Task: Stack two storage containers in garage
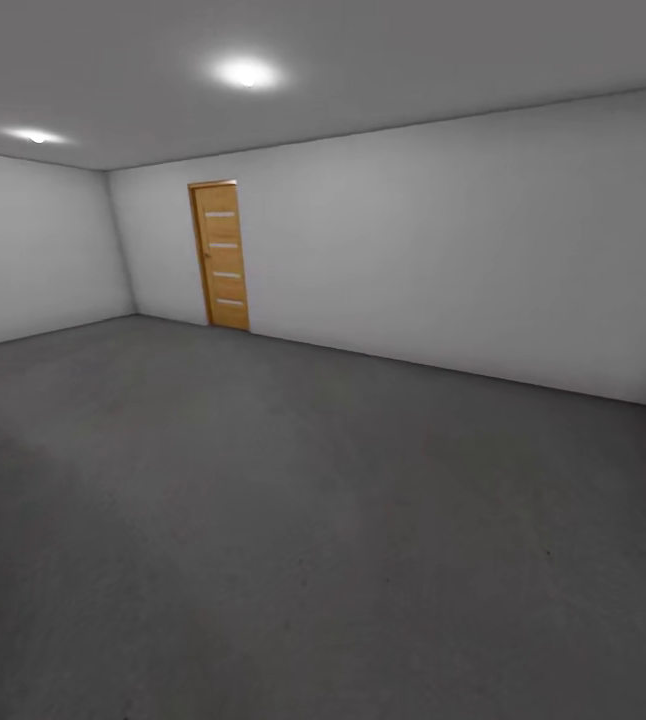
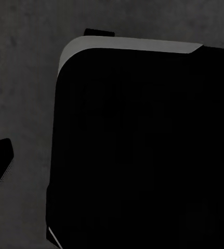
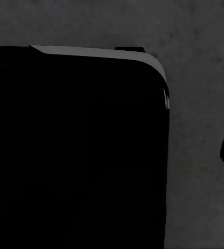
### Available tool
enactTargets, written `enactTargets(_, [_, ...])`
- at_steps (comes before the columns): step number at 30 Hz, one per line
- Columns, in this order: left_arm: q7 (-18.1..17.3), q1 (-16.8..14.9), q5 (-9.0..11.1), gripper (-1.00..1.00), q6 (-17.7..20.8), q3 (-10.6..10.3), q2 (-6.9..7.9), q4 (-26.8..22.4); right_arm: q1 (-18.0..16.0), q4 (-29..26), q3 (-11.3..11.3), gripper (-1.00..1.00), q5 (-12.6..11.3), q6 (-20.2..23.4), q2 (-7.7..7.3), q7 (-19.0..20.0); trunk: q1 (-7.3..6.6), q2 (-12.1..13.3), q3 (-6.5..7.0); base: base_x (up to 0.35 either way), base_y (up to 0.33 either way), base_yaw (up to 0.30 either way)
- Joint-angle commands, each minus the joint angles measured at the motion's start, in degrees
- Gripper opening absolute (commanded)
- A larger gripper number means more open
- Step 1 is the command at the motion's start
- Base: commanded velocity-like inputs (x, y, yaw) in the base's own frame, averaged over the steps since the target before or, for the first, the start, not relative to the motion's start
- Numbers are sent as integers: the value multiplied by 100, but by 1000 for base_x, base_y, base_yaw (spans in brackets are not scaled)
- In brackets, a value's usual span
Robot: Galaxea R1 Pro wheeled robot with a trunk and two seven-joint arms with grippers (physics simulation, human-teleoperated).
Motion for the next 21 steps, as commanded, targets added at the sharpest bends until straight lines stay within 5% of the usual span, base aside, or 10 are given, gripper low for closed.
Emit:
enactTargets(1, [4, -1, 50, 100, -14, 4, -4, 0, -3, 9, 4, 100, -4, -29, 1, -2, 3, -2, -4, 321, 0, 0])
enactTargets(21, [4, -1, 44, 100, -11, 4, -11, 0, -3, 9, 4, 100, -3, -29, 1, -3, 3, -2, -4, 321, 0, 0])
